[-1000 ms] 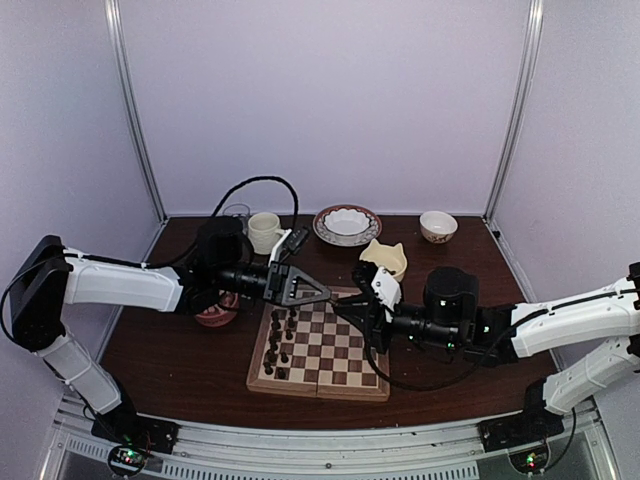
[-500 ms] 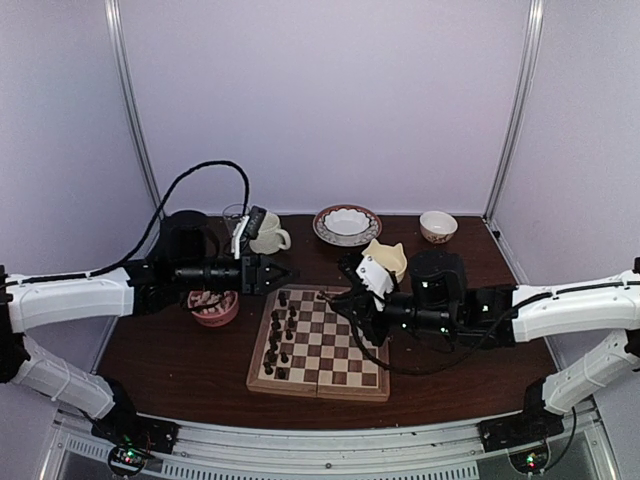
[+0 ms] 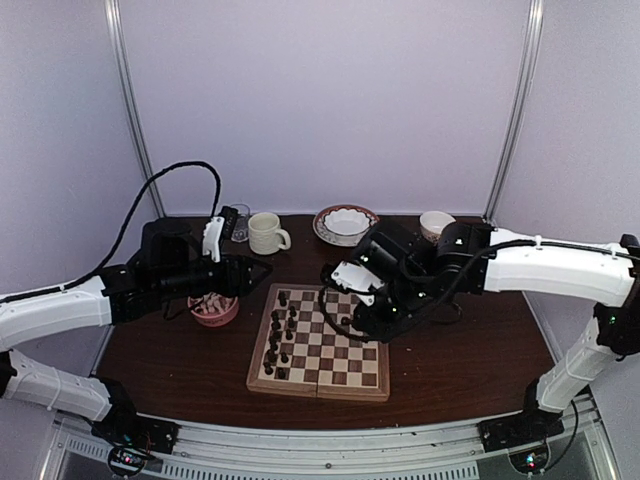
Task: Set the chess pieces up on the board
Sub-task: Place the bishop on the chessboard.
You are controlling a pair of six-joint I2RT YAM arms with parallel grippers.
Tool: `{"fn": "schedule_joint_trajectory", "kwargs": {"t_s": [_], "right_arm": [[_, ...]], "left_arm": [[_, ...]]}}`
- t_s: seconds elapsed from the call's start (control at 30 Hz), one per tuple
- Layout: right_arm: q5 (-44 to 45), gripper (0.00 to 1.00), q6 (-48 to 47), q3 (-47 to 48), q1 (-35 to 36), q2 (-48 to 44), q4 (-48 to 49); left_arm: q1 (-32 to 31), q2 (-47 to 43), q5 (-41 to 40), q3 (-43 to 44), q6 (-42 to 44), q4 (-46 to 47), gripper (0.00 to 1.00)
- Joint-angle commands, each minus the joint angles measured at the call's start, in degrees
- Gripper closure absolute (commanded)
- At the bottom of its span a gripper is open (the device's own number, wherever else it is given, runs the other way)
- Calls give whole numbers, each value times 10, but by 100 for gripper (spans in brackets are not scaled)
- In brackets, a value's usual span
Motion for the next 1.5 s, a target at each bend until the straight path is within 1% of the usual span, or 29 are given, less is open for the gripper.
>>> {"fn": "schedule_joint_trajectory", "kwargs": {"t_s": [0.0,0.1,0.17,0.23,0.37,0.57,0.7,0.8,0.97,1.0,1.27,1.33,1.47], "right_arm": [[23,93,-1,65,0,63,-174],[52,95,-10,117,0,107,-236],[73,98,-22,134,0,132,-266],[86,98,-33,139,0,151,-280],[69,98,-75,155,0,193,-307],[34,98,-111,190,0,255,-340],[32,98,-120,199,0,285,-352],[28,94,-125,208,0,300,-357],[29,93,-130,224,0,321,-366],[30,92,-130,227,0,322,-367],[30,73,-135,240,0,335,-368],[31,63,-136,244,0,333,-366],[35,59,-135,251,0,315,-356]], "left_arm": [[3,8,-12,8,19,-3,37],[3,11,-8,8,20,-2,38],[3,13,-2,8,20,0,38],[3,15,1,9,22,1,39],[3,21,-3,10,27,1,39],[3,24,-2,12,28,0,39],[3,20,-4,12,30,-2,39],[3,20,-4,12,30,-2,39],[3,23,-1,13,29,-3,39],[3,23,0,14,29,-4,39],[3,23,0,15,30,-6,39],[3,23,0,15,31,-7,39],[3,21,2,15,32,-7,39]]}}
